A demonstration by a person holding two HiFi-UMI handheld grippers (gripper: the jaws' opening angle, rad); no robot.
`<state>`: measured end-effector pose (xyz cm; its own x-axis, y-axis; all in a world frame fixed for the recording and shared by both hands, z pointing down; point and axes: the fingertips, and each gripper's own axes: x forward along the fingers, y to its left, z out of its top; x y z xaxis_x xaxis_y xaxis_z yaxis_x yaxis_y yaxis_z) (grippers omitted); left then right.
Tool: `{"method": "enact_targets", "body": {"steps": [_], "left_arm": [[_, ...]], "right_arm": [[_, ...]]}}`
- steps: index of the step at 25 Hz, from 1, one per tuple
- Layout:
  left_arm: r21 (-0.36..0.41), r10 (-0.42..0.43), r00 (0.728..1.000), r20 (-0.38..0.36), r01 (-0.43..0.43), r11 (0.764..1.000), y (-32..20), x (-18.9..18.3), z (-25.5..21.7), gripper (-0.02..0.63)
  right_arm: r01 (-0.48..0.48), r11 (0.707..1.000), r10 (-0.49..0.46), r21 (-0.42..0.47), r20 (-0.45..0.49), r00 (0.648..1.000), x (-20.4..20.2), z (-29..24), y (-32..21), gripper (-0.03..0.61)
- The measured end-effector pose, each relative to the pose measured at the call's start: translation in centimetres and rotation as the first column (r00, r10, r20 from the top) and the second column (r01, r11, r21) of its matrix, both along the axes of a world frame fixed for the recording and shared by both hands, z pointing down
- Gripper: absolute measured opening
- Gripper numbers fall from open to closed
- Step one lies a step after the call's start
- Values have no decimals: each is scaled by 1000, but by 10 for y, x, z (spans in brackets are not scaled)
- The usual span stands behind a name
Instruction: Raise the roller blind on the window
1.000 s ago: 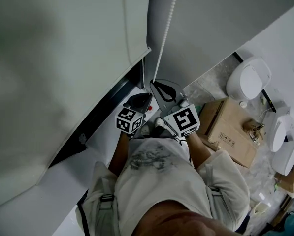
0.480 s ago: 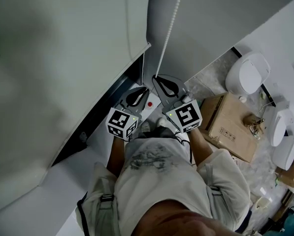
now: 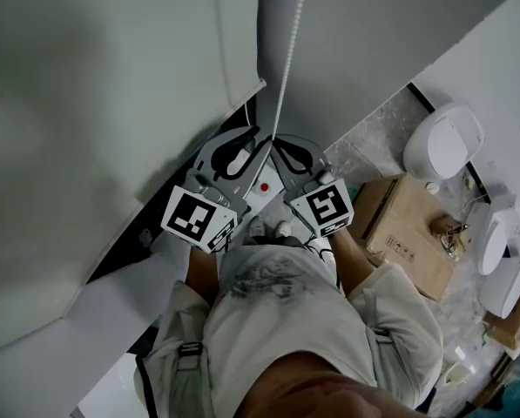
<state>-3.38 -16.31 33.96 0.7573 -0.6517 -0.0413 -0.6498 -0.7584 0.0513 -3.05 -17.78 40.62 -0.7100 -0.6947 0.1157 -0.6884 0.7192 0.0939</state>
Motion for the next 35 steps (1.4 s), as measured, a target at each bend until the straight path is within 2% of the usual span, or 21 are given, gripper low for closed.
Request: {"method": "enact_targets", "body": {"steps": [8,11,12,15,19,35], "left_arm": [[102,-15,1000,-3,15,995,-12,22,-45,95],[123,-42,999,-17,44,991,-14,20,-54,17],[125,-44,999,-17,46,991,-14,21,-55,14],[110,-43,999,4,42,993,-13,19,-51,9],[90,-39,999,-6,39,995,-12,14,-46,9],[-73,-31,999,39,33,997,-19,11,31,9]], "right_arm": [[44,999,-44,5,-7,999,-4,2,4,9],[52,999,-52,8,-8,999,-6,2,6,9],[54,998,-54,9,-9,998,-7,1,7,9],[59,998,-59,11,-6,998,-8,1,8,9],[61,998,-61,8,-13,998,-11,5,6,9],[27,994,-39,-105,-112,993,-11,81,-2,9]]}}
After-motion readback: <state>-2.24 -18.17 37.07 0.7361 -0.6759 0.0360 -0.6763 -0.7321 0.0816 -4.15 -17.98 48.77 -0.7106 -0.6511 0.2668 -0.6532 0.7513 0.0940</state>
